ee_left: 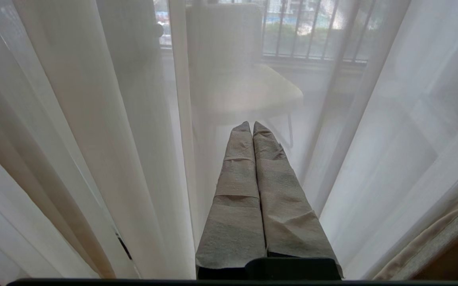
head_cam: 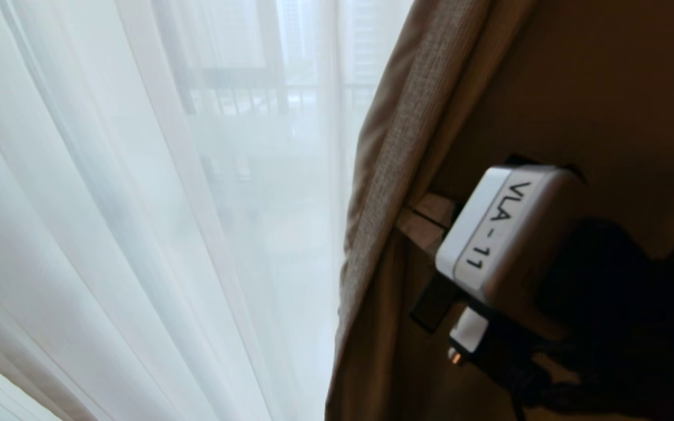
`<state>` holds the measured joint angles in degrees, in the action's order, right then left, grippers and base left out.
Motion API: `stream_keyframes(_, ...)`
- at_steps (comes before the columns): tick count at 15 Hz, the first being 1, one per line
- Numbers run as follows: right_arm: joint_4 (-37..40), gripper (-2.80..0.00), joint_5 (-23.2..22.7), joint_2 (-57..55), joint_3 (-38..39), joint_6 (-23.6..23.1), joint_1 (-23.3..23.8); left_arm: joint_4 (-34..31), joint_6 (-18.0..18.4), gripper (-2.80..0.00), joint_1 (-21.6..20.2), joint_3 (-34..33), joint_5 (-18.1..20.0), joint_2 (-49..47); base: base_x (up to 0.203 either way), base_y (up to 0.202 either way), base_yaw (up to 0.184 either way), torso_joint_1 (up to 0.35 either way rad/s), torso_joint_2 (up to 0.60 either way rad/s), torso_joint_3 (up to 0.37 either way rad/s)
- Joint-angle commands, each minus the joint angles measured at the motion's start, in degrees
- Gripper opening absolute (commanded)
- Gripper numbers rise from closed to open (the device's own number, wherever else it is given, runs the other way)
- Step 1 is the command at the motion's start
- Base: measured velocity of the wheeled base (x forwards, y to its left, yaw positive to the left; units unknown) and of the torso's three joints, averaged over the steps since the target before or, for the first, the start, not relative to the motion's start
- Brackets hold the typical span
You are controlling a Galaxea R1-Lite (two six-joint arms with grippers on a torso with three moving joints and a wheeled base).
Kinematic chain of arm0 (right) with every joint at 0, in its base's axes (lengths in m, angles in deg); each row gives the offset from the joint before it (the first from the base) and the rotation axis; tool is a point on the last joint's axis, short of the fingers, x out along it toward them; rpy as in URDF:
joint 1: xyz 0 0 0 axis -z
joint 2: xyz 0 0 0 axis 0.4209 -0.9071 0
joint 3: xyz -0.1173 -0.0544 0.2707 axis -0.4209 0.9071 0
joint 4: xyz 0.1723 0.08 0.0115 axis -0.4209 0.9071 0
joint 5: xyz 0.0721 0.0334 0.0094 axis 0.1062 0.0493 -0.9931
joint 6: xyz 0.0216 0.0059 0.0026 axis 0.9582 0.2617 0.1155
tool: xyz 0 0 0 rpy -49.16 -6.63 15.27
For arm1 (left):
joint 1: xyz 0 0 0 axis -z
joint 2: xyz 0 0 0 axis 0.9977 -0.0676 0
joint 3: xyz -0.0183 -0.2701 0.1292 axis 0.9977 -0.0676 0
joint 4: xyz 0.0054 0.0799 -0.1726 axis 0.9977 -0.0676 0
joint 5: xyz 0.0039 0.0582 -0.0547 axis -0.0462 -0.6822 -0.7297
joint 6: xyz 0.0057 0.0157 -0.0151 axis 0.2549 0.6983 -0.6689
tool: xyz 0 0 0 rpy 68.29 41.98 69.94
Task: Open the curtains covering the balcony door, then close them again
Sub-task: Close the outer curtains on both sides
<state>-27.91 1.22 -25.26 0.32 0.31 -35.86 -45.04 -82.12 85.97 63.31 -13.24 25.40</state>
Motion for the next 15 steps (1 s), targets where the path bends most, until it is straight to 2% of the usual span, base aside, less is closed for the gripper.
stream_keyframes(1,-0.13,-2.80,0.03,-1.08,-0.14,-0.39,-0.60,0.05,-0.06,-2.80,-0.02,0.02,-0.03,0.02,0.000,0.000,0.000,0.000,0.00,0.000)
stream_keyframes(15,-1.61,-2.80,0.03,-5.19,-0.93,-1.27,-2.95,0.05,-0.06,-2.80,-0.02,0.02,-0.03,0.02,0.000,0.000,0.000,0.000,0.00,0.000)
